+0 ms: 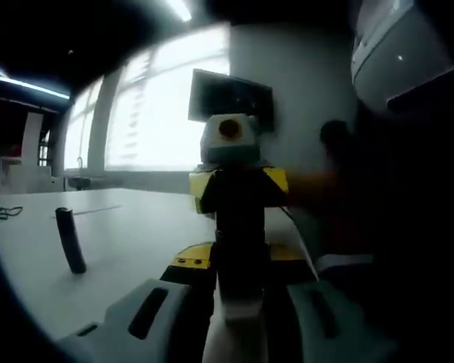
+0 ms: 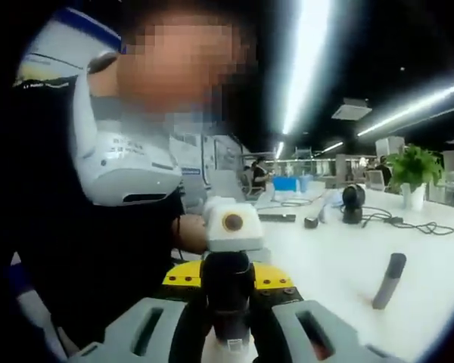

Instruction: Pick up cosmetic bottle twist off cap place on table pick up cap screw tight cap place on table

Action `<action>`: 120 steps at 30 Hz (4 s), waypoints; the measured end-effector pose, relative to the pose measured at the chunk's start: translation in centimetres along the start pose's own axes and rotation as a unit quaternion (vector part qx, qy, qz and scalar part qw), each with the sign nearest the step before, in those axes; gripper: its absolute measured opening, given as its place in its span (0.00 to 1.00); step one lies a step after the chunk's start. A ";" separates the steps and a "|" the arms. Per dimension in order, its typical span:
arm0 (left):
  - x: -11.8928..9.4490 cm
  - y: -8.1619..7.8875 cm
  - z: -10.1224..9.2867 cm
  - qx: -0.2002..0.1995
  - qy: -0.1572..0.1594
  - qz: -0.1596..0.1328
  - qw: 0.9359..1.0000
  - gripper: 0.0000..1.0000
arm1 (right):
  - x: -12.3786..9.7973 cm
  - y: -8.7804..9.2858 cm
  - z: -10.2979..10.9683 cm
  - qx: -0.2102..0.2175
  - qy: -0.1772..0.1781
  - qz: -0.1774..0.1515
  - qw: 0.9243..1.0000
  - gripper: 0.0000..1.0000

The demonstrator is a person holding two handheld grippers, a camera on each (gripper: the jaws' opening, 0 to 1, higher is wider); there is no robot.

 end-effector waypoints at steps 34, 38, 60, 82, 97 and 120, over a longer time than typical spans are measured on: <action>0.0 0.0 0.8 0.016 -0.028 -0.003 0.999 0.14 | -4.6 -3.8 0.9 -0.036 0.272 -0.080 0.958 0.42; 0.0 0.0 0.9 0.019 -0.037 -0.003 0.999 0.14 | -5.0 -4.9 1.3 -0.025 0.332 -0.125 0.935 0.42; 0.1 0.0 1.6 0.010 -0.077 -0.002 0.997 0.14 | -1.7 -5.3 0.7 -0.005 0.472 -0.091 0.877 0.39; 0.1 0.0 2.0 0.017 -0.087 -0.005 0.996 0.14 | -0.9 -2.2 1.0 0.000 0.633 0.014 0.774 0.34; 0.1 0.0 2.1 0.021 -0.088 -0.005 0.996 0.14 | 0.8 -0.4 -0.9 0.023 0.647 0.044 0.761 0.26; 0.1 0.2 2.6 0.023 -0.084 -0.005 0.996 0.14 | 0.7 -0.3 -0.9 0.006 0.626 0.067 0.777 0.16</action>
Point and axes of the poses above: the point that each gripper's makers call its tool centre point, and the gripper's own axes: x roughly forward along the fingers, z roughly to its left, y roughly out of its underside, the point moved 2 cm from there along -x, roughly backward along the fingers, and after that the axes turned 7 degrees about -x, right-handed, at the moved point
